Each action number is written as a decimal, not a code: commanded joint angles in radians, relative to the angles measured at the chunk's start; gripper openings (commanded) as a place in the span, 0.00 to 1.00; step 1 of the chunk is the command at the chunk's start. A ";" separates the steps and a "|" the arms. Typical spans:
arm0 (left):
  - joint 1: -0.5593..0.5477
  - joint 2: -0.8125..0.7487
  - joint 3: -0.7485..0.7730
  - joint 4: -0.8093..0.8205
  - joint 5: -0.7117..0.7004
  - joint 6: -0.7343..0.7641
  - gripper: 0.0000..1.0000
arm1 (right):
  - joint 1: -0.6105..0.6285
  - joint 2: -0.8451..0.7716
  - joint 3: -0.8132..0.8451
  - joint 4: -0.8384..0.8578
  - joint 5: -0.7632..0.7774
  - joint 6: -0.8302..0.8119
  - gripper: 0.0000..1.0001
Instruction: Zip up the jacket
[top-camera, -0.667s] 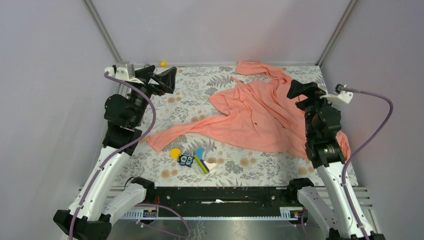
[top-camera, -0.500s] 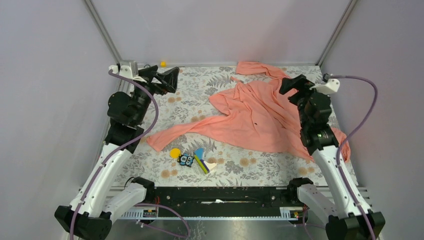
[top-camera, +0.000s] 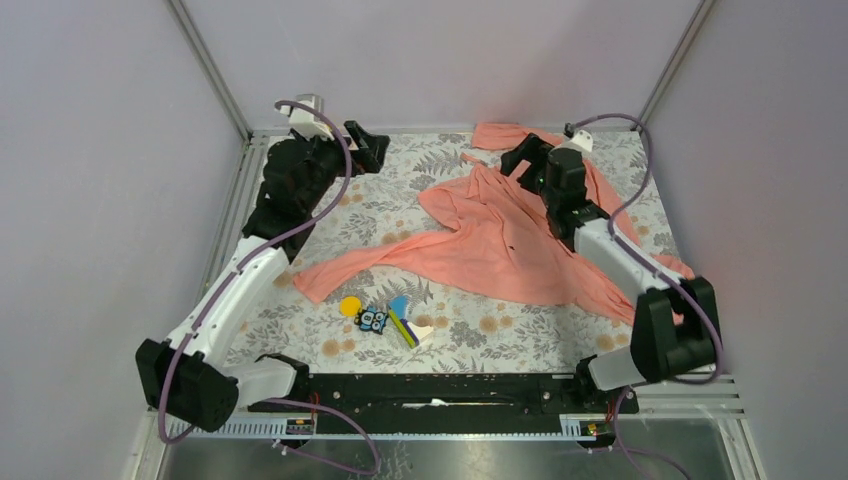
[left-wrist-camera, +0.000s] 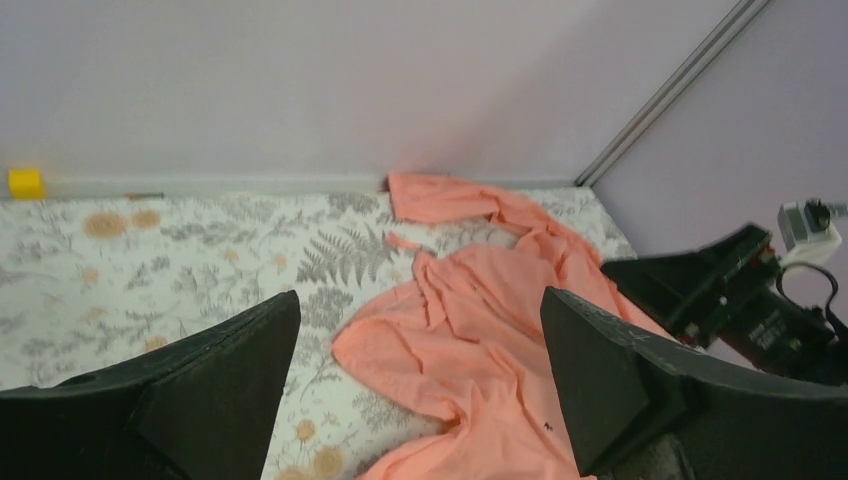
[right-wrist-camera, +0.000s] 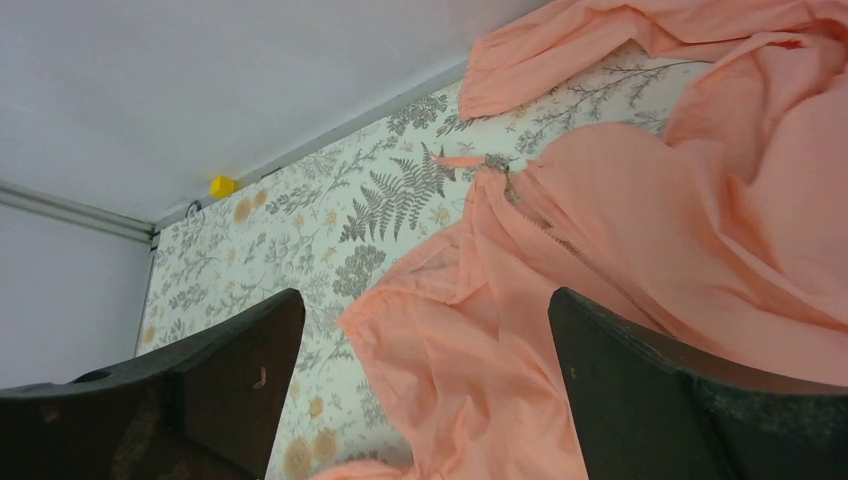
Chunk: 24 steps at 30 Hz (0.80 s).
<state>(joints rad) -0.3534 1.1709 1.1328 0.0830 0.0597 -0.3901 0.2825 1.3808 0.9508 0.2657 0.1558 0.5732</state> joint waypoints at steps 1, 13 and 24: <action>-0.006 0.048 0.054 -0.061 0.029 -0.045 0.99 | 0.016 0.185 0.145 0.138 0.062 0.085 0.97; -0.081 0.143 0.093 -0.130 0.023 -0.054 0.99 | 0.032 0.709 0.615 0.013 -0.104 -0.114 0.82; -0.108 0.219 0.116 -0.164 0.018 -0.051 0.99 | -0.008 0.938 0.903 -0.250 -0.146 -0.141 0.61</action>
<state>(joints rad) -0.4507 1.3685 1.1919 -0.0826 0.0788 -0.4461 0.2977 2.2932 1.7618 0.1326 0.0460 0.4568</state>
